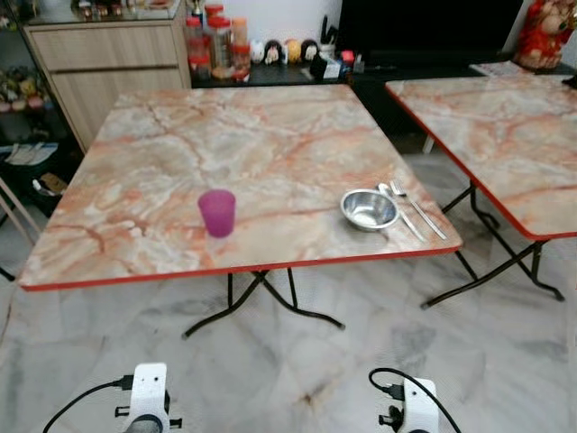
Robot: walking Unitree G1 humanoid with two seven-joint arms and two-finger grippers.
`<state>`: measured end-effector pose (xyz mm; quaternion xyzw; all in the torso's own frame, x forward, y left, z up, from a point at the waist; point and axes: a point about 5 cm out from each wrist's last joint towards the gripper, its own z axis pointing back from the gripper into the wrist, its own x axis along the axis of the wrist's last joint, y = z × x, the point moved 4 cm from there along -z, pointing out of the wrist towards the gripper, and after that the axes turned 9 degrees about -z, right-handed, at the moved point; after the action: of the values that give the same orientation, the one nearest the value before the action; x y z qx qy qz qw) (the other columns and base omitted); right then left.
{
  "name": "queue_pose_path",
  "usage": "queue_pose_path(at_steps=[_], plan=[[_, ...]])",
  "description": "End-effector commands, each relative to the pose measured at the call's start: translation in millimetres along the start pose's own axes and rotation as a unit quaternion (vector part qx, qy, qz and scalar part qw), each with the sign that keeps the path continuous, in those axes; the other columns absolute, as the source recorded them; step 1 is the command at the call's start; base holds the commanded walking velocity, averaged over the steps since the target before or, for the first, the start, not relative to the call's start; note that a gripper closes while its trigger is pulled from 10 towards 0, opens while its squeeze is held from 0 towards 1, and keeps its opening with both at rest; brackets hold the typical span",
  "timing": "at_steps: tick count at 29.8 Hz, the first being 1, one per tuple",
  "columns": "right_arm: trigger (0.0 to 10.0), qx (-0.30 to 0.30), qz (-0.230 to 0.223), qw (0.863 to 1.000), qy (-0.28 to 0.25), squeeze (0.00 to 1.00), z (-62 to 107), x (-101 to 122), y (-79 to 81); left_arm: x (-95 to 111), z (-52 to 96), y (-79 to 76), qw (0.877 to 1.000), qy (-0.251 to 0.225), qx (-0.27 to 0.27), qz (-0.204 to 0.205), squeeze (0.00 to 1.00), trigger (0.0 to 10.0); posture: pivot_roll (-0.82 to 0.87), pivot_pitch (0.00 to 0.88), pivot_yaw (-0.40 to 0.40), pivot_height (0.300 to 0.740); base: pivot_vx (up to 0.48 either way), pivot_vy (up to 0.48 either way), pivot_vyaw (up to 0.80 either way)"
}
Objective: Setting the table
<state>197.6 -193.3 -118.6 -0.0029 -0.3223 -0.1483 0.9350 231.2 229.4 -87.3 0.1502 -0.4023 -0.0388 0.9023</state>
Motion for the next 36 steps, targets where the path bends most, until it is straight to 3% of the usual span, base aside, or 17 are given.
queue_pose_path(at_steps=[1, 21, 36], plan=[[10.0, -0.002, -0.004, 1.000, -0.006, 0.00, 0.0, 2, -1.8, -3, 0.6, -0.8, 1.000, 0.007, 0.000, -0.001, 0.00, 10.0, 0.04, 0.000, -0.040, 0.740, 0.000, -0.319, 0.00], [10.0, -0.003, -0.001, 1.000, -0.004, 0.00, 0.2, 1, -2.9, -2, 0.9, -4.9, 1.000, 0.002, -0.005, 0.001, 0.00, 10.0, 0.05, 0.000, -0.044, 0.740, 0.000, -0.320, 0.00], [10.0, -0.002, 0.002, 1.000, -0.002, 0.00, 0.3, 0, -1.7, 31, -4.3, -13.1, 0.998, -0.056, -0.018, -0.006, 0.00, 10.0, 0.04, 0.000, -0.042, 0.740, 0.000, -0.298, 0.00]])
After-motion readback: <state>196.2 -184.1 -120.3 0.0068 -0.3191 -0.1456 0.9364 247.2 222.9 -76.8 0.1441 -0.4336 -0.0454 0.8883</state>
